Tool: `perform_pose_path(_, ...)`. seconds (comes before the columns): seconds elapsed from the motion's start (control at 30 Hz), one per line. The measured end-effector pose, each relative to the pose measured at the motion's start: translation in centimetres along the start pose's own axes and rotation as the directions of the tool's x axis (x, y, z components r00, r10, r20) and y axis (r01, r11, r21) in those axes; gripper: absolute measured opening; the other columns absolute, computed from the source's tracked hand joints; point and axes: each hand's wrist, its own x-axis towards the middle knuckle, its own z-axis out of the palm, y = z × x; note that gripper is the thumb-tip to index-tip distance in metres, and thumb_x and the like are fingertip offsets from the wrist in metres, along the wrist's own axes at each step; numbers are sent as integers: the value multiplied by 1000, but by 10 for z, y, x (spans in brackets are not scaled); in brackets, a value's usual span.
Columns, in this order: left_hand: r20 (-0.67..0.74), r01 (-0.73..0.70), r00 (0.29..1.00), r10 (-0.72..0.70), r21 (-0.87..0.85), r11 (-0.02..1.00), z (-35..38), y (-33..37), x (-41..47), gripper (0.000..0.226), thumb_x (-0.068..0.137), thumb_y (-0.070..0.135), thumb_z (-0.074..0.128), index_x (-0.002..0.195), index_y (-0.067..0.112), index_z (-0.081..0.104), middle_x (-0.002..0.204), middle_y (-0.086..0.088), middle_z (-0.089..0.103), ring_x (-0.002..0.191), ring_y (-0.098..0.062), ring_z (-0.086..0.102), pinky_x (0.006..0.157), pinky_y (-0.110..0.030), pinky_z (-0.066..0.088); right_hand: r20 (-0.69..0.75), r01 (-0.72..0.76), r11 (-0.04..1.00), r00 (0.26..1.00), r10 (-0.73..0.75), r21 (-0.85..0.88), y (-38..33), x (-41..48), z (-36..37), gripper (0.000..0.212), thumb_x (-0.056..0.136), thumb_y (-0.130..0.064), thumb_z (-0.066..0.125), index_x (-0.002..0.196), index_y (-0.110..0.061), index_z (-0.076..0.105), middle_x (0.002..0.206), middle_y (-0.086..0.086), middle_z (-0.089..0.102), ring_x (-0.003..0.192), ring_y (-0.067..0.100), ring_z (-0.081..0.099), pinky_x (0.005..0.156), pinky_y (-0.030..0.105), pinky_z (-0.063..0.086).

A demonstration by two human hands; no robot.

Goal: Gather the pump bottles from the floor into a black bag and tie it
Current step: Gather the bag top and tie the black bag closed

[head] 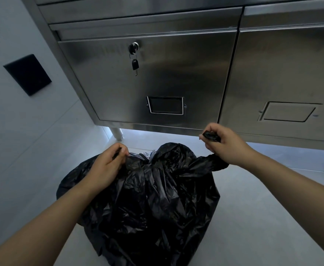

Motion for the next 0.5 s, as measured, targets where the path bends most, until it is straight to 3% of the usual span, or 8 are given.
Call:
perform_pose_path(0.1,51,46,998,-41,-105,993,8,14,8,24,100,21,40,83,22,55,56,11,43,51,-9,37,52,-20,36,-49,30,975,999,-19,222,-21,9,10,15,93,-23,54,80,-16,52,47,-11,47,45,8,37,45,19,33)
perform_pose_path(0.2,68,78,995,-67,-176,981,18,30,15,12,95,21,47,99,27,56,63,12,49,59,-8,47,71,-28,43,-55,38,961,998,-24,275,-39,20,23,11,90,-32,55,90,-21,55,52,-14,52,48,4,43,51,19,37)
perform_pose_path(0.27,86,103,993,-86,-214,971,17,36,19,27,84,23,44,106,37,49,66,13,53,66,-7,51,76,-28,41,21,-44,946,999,39,321,-43,24,30,16,85,-34,54,96,-22,50,55,-12,52,49,8,43,56,26,36)
perform_pose_path(0.33,97,108,991,-92,-185,977,14,40,20,25,87,25,39,106,41,38,69,15,56,72,-8,53,74,-22,41,128,-156,903,985,114,400,-45,24,33,25,72,-28,44,96,-20,43,56,-7,52,51,15,41,58,31,32)
perform_pose_path(0.4,91,100,992,-89,-133,986,13,40,18,17,99,18,33,106,33,31,76,10,55,75,-9,53,66,-12,41,202,-221,852,969,139,475,-46,21,34,28,67,-19,37,95,-17,38,61,0,52,53,18,41,57,33,31)
perform_pose_path(0.5,84,39,996,-36,-34,999,11,43,15,7,101,12,30,103,18,26,81,4,54,69,1,53,65,-5,39,225,-243,862,962,155,444,-51,17,34,15,84,-6,33,96,-15,35,70,5,54,53,16,46,56,29,35)
